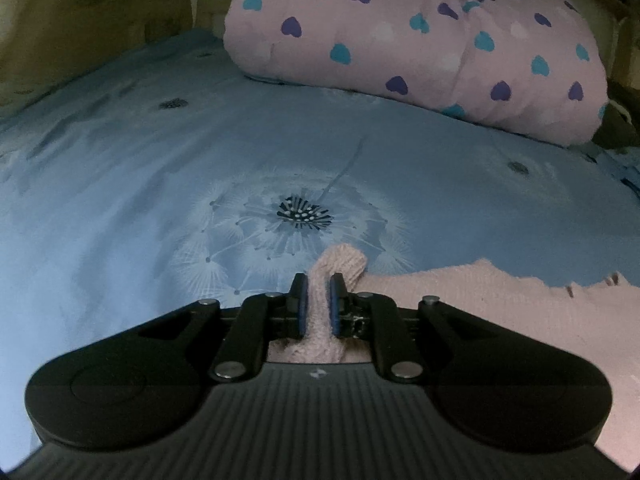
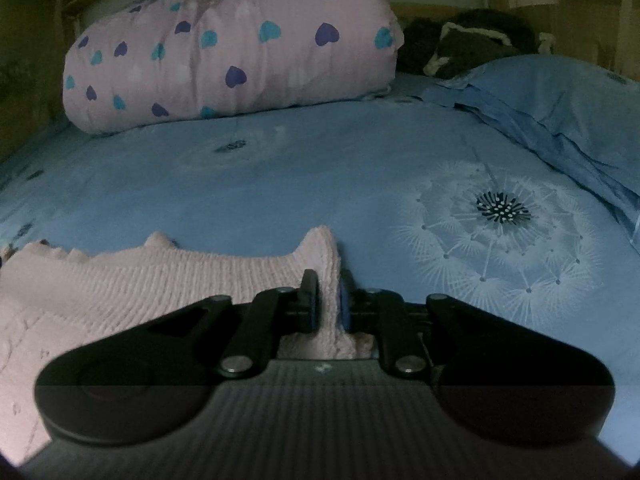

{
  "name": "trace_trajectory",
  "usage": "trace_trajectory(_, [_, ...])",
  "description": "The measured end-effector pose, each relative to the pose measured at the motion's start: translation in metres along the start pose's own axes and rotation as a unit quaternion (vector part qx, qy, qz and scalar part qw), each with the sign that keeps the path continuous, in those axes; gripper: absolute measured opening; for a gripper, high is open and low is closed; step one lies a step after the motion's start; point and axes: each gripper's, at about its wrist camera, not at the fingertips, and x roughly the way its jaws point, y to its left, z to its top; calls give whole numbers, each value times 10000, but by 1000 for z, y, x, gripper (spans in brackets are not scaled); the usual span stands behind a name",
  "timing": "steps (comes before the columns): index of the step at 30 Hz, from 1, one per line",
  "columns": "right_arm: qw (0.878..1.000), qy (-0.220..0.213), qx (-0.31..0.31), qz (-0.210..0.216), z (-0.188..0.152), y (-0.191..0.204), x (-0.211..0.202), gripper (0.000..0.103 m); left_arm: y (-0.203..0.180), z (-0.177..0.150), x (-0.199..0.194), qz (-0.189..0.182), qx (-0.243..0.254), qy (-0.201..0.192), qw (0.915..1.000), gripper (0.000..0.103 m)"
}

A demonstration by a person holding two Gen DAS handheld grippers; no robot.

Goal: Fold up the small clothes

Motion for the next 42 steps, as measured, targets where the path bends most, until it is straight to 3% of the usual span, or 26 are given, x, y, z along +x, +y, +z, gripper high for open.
trace_trajectory(3, [10000, 20, 37, -82, 3, 1, -6, 28, 0, 2, -14, -110, 88, 112, 9998, 16])
trace_trajectory(5, [9999, 78, 77, -108, 6, 1, -13, 45, 0, 3, -26, -156, 163, 158, 9996, 16])
trace_trajectory(6, [9998, 134, 102, -94, 8, 1, -15, 60, 0, 5, -33, -159, 195, 193, 9995, 16])
trace_trajectory(7, [9997, 169, 147, -28, 9, 0, -19, 63, 0, 6, -38, -151, 208, 231, 9994, 16])
trace_trajectory(11, [9991, 210, 369, 0, 14, -4, -40, 62, 4, 9, -63, -207, 161, 483, 9985, 19])
trace_trajectory(13, [9988, 183, 455, 25, 16, -4, -52, 62, 5, 8, -75, -207, 147, 631, 9977, 30])
trace_trajectory(16, [9976, 129, 665, 139, 17, -3, -72, 62, 7, 4, -96, -213, 205, 708, 9970, 54])
trace_trajectory(22, [9949, 242, 952, 247, 9, 5, -109, 62, 6, -8, -131, -264, 443, 734, 9960, 69])
trace_trajectory(31, [9915, 374, 1244, 39, -18, 6, -144, 63, 5, -38, -135, -201, 705, 784, 9942, 77])
trace_trajectory(42, [9861, 567, 1550, 175, -46, -6, -117, 63, 21, -49, -115, -273, 483, 898, 9944, 80])
